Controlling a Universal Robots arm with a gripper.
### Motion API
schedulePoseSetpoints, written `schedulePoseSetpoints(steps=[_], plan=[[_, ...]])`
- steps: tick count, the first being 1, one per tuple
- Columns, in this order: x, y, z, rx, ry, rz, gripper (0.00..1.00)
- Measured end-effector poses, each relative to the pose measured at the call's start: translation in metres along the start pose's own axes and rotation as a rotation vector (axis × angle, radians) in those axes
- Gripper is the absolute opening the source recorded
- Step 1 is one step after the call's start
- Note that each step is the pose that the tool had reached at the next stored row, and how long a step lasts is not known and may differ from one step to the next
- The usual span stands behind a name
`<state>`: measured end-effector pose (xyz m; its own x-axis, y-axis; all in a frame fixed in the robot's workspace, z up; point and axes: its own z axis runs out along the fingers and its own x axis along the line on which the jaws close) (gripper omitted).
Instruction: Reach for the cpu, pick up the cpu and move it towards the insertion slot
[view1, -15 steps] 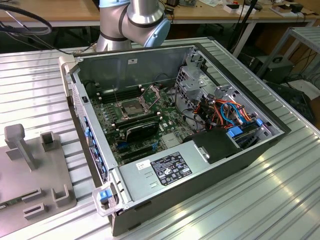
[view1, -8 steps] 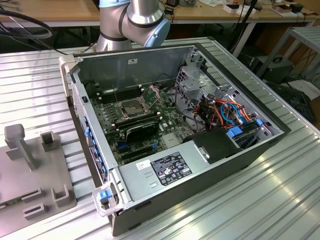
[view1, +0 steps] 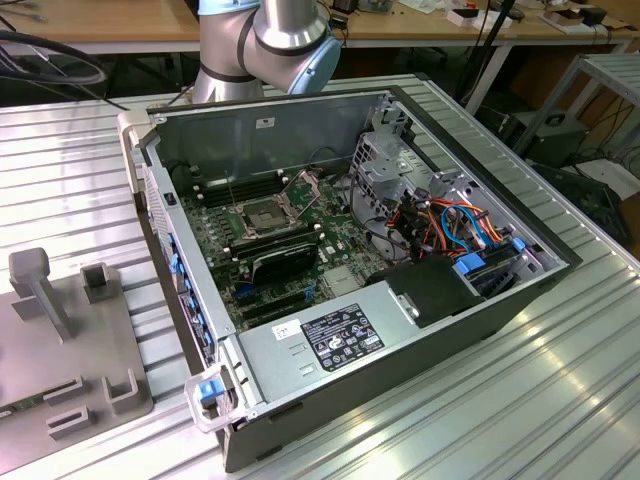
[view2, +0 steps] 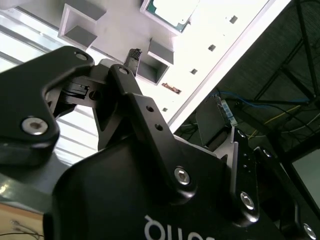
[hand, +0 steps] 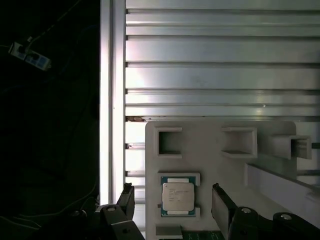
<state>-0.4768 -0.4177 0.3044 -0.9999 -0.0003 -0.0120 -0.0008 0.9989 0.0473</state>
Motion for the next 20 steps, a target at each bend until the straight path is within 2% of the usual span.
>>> schedulePoseSetpoints(steps=[7, 13, 14, 16, 18, 20], plan=[[0.0001, -0.0004, 0.0074, 0.0, -0.0008, 0.0, 0.72], [0.0001, -0.0034, 0.0149, 0.0001, 0.0002, 0.0, 0.72], [0.0002, -0.005, 0.0166, 0.0001, 0.0013, -0.001, 0.72], [0.0003, -0.0148, 0.0235, 0.0, 0.0059, -0.001, 0.72], [0.0004, -0.0225, 0.0279, 0.0, 0.01, -0.002, 0.72], [0.0003, -0.026, 0.031, 0.0, 0.0139, -0.002, 0.72]])
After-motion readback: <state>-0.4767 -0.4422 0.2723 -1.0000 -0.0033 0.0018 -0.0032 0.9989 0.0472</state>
